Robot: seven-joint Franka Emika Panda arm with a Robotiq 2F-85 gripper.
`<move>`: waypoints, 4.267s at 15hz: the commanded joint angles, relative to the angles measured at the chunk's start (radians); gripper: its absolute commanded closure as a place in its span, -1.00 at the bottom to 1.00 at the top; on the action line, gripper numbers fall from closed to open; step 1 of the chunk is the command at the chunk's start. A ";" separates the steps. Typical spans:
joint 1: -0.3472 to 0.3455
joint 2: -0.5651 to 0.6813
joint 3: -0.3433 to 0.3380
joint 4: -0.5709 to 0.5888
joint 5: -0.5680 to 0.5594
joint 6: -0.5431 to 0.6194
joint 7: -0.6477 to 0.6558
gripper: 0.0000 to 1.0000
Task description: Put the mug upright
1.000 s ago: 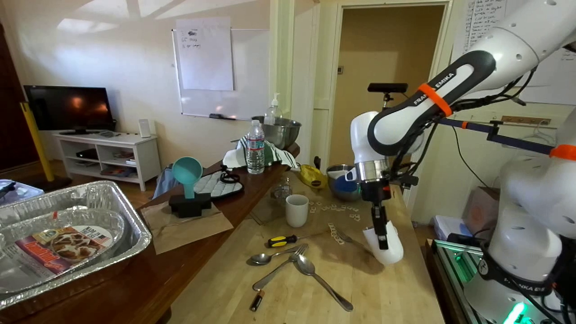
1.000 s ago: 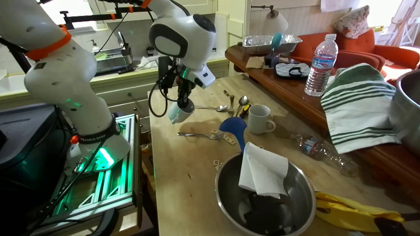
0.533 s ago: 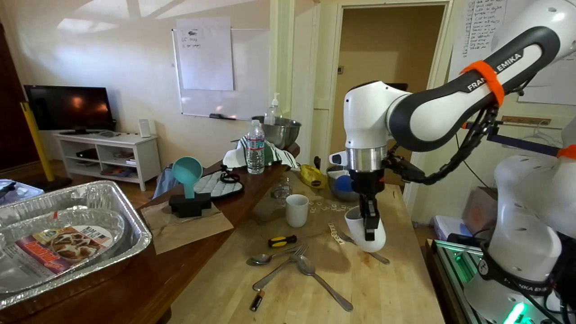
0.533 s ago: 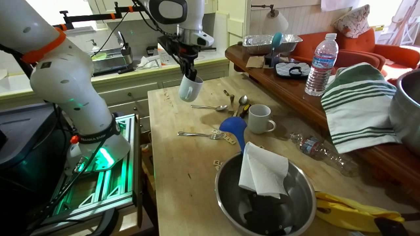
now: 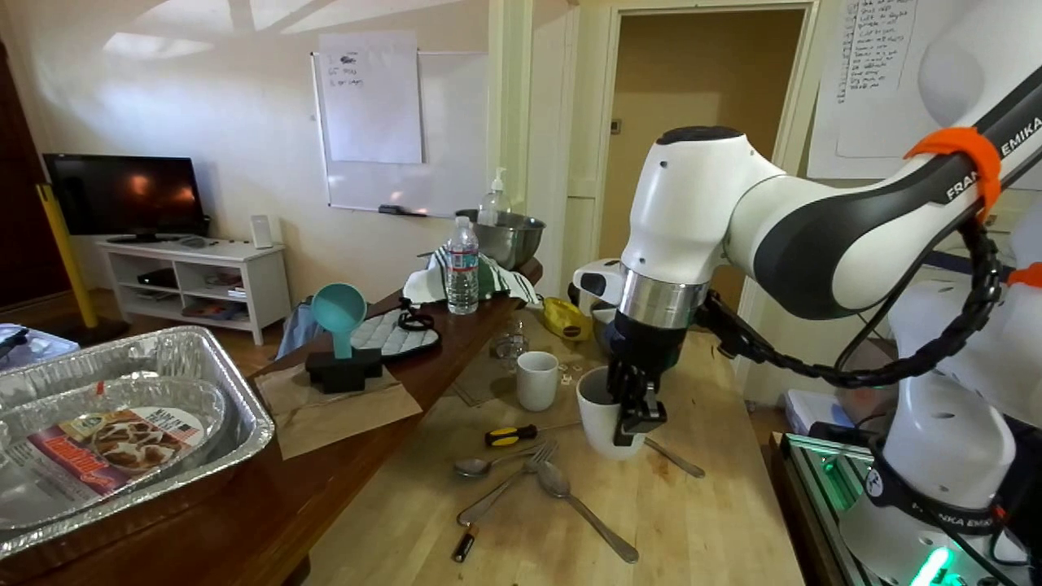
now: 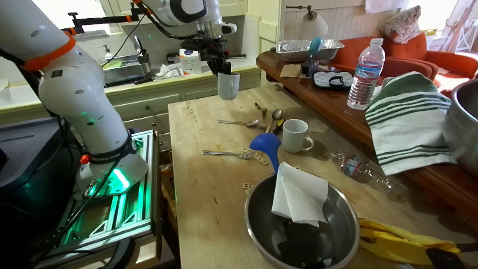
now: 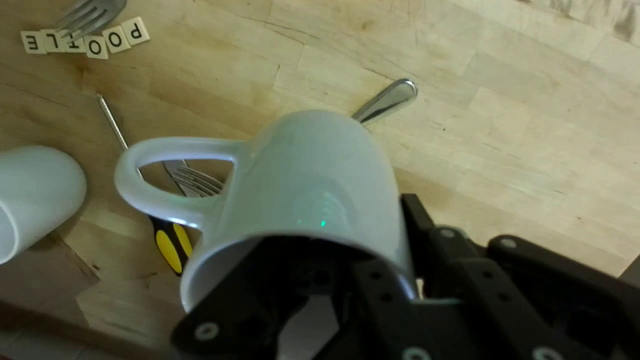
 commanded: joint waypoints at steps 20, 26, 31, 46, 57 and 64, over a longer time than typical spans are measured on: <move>-0.096 0.314 0.064 -0.023 -0.474 0.613 0.339 0.94; -0.095 0.381 0.045 0.017 -0.643 0.614 0.453 0.94; -0.087 0.434 0.025 0.041 -0.715 0.623 0.510 0.94; -0.075 0.469 0.006 0.080 -0.748 0.636 0.515 0.12; 0.054 0.078 0.017 0.117 -0.131 -0.007 0.196 -1.00; 0.045 -0.216 -0.125 0.234 0.098 -0.580 0.059 -1.00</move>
